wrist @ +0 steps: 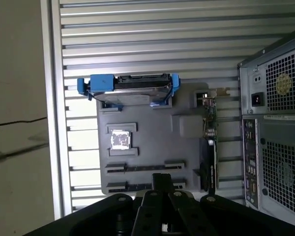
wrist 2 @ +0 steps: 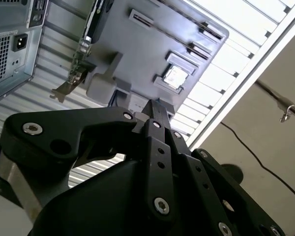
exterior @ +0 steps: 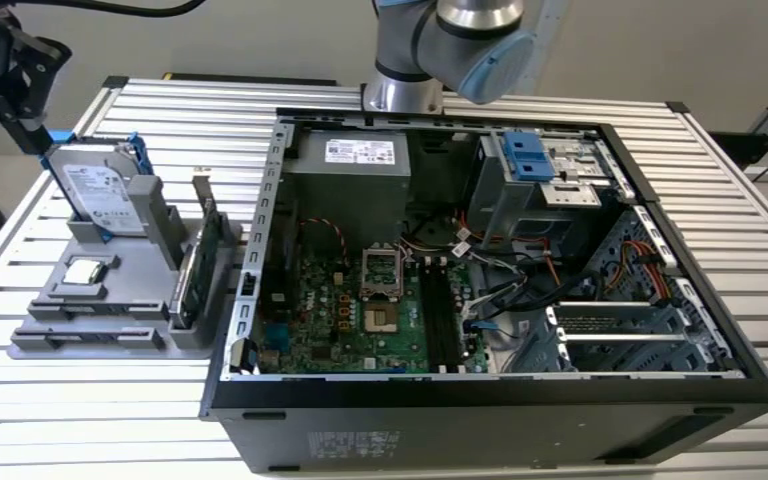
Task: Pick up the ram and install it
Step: 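Reach for the ram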
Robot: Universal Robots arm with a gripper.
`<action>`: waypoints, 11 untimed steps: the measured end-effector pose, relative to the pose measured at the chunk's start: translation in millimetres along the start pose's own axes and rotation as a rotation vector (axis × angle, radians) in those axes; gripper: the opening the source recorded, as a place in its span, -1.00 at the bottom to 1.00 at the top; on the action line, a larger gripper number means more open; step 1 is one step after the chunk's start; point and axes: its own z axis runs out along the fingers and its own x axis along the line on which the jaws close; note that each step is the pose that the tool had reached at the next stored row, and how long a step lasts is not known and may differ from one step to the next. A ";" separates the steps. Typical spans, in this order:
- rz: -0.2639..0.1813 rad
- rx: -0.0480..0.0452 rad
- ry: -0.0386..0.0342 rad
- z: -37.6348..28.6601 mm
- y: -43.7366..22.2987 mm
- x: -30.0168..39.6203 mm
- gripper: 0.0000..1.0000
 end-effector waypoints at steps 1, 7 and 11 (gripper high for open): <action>0.000 0.0000 0.0000 0.0 -0.2 0.8 -1.00; 0.000 -0.0001 -0.0001 -0.1 -1.0 5.4 -1.00; 0.000 -0.0001 -0.0001 -0.2 -1.4 8.4 -1.00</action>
